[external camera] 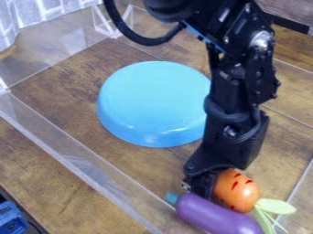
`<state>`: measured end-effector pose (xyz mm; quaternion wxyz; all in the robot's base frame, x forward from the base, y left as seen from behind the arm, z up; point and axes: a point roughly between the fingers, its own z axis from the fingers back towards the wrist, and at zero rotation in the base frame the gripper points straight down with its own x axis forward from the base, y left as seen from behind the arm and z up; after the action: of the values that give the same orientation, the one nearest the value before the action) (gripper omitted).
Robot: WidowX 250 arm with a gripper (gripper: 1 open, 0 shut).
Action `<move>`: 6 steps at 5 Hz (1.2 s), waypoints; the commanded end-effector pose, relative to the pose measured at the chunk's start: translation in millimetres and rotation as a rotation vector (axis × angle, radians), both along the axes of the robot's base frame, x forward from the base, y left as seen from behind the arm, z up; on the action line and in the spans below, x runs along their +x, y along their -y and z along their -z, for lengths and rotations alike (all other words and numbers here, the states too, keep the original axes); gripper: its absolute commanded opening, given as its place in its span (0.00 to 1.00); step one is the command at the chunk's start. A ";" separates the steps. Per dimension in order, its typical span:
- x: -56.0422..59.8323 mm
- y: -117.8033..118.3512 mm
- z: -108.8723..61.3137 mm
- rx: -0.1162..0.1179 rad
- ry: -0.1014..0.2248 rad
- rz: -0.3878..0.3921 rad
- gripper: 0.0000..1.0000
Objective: Move the carrot to the left side
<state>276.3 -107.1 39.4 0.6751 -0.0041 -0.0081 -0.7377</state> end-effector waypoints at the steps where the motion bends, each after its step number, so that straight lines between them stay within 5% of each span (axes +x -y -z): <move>1: 0.2 0.7 -21.8 -0.024 0.053 0.027 0.00; 4: -14.5 -8.6 -27.7 -0.018 0.058 0.031 0.00; 6: -2.4 -13.0 -20.4 -0.009 0.059 0.094 0.00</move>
<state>264.0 -91.9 46.8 0.6400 0.0038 -0.0075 -0.7683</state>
